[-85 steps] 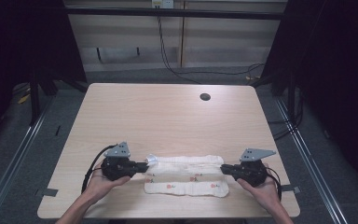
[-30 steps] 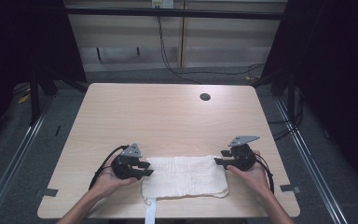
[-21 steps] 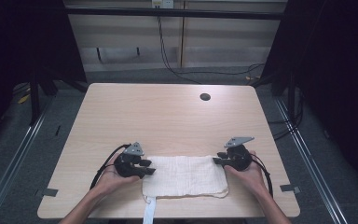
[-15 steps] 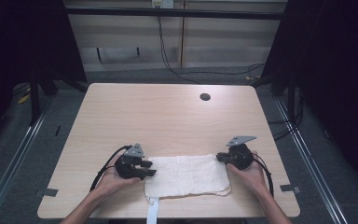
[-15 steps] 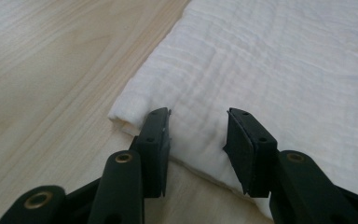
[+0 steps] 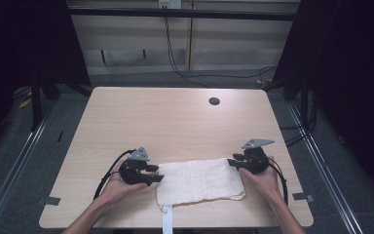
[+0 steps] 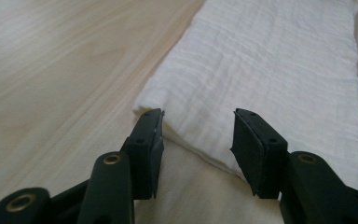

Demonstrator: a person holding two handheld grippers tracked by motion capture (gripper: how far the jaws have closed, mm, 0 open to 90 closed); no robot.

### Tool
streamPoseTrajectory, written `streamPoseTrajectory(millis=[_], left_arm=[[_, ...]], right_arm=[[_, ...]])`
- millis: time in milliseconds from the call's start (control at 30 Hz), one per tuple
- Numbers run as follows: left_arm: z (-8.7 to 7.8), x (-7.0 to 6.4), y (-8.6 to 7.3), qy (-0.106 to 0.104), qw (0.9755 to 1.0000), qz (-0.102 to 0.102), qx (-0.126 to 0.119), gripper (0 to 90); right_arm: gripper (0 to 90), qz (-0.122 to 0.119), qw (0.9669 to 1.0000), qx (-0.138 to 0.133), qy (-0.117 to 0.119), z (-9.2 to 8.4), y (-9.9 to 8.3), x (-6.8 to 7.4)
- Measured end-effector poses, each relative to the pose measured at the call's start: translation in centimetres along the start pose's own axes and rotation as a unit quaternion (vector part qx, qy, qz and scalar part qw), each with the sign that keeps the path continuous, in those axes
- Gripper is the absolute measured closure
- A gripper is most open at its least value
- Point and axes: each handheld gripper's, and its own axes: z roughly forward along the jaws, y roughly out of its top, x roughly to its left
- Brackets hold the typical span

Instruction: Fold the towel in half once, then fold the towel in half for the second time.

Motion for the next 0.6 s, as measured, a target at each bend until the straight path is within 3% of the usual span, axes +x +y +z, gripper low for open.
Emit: streamPoseTrajectory(millis=[100,367,533,600], left_arm=[[-0.3,0.2,0.1,-0.002,0.9999,-0.007,-0.008,50.8],[-0.9,1.4,-0.2,-0.015,0.9990,-0.038,-0.018,49.5],[-1.0,1.5,-0.1,-0.013,0.9992,-0.036,-0.014,49.1],[-1.5,1.5,0.5,-0.004,0.9994,-0.030,-0.016,48.6]], right_arm=[[61.2,-0.003,0.9999,-0.009,0.006,-0.5,0.2,0.4],[57.9,-0.016,0.9980,-0.023,0.057,-0.9,1.1,2.8],[57.6,-0.027,0.9963,-0.021,0.078,-0.3,1.6,4.1],[57.2,-0.042,0.9944,-0.018,0.095,0.0,2.0,5.6]])
